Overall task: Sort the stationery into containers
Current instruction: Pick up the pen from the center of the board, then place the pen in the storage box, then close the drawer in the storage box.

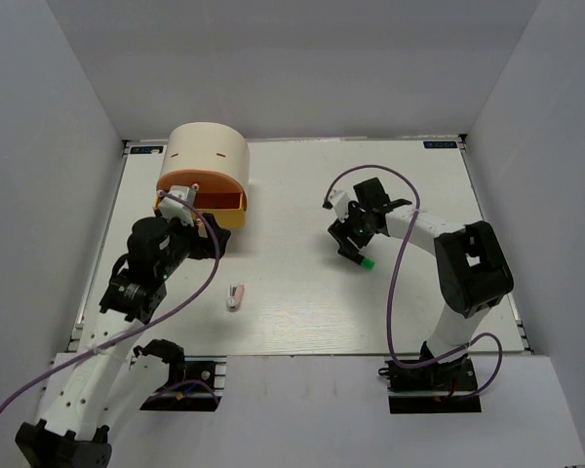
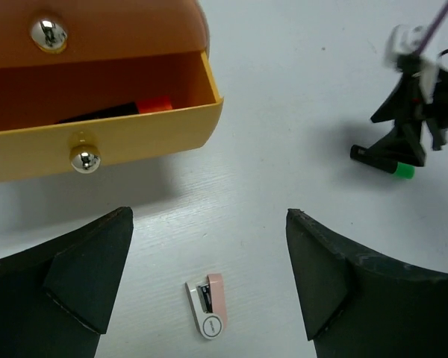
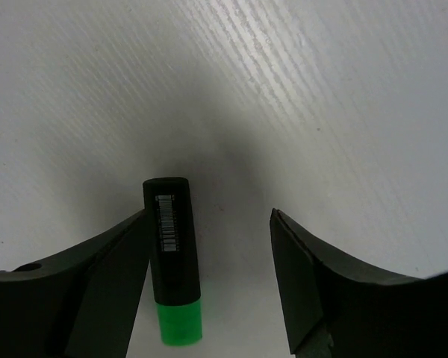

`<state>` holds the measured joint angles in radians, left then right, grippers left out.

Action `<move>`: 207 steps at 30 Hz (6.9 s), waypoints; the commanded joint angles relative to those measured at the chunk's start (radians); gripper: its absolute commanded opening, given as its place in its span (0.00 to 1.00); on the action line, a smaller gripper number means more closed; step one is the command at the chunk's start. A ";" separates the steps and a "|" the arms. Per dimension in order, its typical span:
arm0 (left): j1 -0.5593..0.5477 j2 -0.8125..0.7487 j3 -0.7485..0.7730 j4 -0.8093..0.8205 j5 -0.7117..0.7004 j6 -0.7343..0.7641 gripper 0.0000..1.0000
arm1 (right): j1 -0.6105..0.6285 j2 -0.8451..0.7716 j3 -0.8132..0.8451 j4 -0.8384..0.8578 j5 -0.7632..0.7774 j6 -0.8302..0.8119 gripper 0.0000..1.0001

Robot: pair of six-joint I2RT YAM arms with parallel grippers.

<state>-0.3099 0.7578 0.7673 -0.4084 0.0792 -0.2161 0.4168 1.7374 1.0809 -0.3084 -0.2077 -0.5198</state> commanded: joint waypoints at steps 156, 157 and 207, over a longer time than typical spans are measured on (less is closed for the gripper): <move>0.003 0.354 0.041 0.166 -0.409 -0.058 0.68 | 0.330 -0.674 -0.170 0.239 0.024 0.349 0.17; 0.003 0.365 0.041 0.166 -0.421 -0.058 0.68 | 0.330 -0.680 -0.173 0.242 0.022 0.349 0.17; 0.012 0.453 -0.115 0.606 -0.519 -0.068 0.63 | 0.330 -0.668 -0.194 0.253 0.001 0.345 0.19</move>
<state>-0.3031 1.2205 0.6682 0.1322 -0.4290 -0.2741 0.7464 1.0714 0.8860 -0.1005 -0.1932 -0.1829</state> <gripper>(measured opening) 0.636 0.191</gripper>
